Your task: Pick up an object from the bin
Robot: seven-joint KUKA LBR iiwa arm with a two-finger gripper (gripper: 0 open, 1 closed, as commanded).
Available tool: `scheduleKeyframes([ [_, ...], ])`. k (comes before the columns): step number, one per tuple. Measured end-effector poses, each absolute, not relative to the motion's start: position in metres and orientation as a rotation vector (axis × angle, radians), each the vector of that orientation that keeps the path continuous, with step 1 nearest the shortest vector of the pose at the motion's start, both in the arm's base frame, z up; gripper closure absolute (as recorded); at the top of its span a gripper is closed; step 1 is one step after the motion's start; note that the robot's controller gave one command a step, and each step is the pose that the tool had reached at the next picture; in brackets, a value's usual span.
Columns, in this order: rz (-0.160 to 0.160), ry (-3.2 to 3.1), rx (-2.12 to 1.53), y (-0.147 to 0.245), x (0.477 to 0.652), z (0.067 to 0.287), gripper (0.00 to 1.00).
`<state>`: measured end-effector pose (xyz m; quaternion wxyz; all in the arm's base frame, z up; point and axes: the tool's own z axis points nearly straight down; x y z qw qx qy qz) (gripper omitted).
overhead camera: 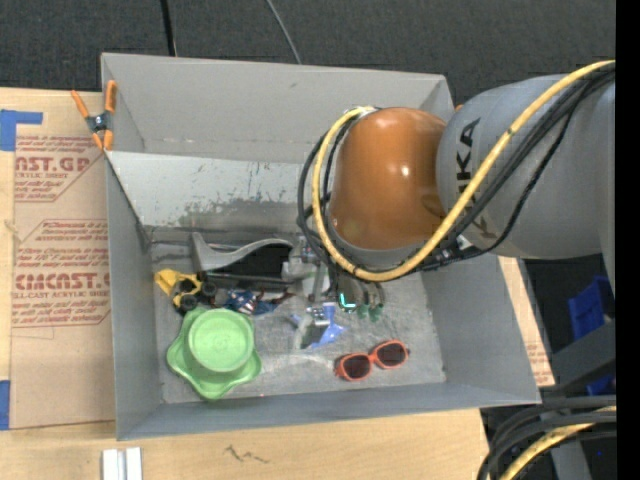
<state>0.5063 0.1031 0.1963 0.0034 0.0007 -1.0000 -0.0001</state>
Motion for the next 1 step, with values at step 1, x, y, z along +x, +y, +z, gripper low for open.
scheduleKeyframes([
  [1, -0.002, -3.142, 0.000, 0.1024, 0.5082, 0.1998, 1.00],
])
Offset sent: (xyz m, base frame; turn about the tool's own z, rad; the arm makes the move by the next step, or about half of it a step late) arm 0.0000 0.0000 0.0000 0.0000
